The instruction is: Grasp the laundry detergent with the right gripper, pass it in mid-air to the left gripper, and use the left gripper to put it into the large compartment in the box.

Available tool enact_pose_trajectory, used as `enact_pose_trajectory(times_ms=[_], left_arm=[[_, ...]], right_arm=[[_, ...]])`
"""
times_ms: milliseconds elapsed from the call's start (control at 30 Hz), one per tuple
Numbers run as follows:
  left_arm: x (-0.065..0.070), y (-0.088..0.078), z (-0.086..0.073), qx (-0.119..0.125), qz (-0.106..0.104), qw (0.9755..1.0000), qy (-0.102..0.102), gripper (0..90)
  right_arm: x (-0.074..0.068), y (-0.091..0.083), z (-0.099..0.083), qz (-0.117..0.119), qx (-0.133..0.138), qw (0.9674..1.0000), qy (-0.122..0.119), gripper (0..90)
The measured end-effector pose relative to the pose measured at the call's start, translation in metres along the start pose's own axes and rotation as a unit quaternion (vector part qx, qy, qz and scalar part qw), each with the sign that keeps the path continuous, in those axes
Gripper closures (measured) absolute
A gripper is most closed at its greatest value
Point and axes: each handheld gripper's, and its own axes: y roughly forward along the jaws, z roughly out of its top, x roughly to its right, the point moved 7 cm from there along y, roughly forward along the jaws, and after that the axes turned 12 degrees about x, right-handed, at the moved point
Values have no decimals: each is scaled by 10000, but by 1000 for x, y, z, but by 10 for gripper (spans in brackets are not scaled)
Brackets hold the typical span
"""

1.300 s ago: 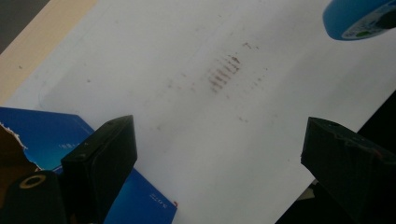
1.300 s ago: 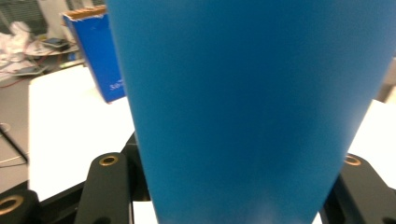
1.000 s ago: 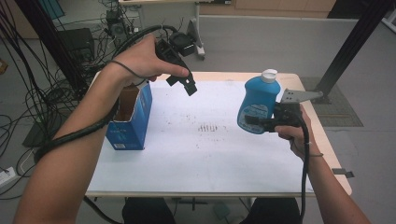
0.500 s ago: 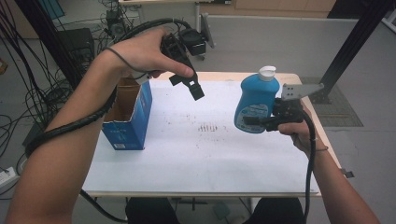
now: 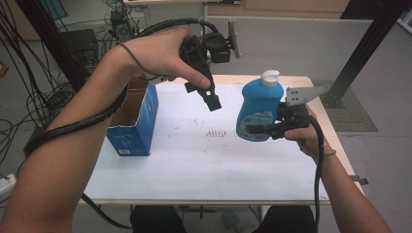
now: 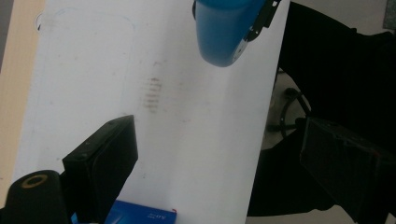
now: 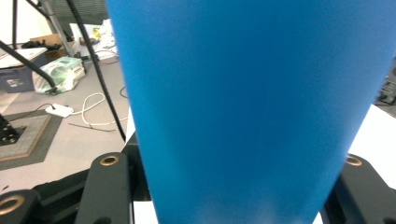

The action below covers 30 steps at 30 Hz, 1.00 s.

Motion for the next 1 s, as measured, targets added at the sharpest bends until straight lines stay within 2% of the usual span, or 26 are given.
enact_pose_trajectory(times_ms=[533, 1000], left_arm=[[10, 5, 16, -271, -129, 9991, 299, 115], [18, 15, 27, -351, -281, 9980, 450, 110]], right_arm=[[-11, 15, 5, 329, -22, 9994, -65, 422], [-24, 28, 11, 683, -34, 9976, -113, 422]])
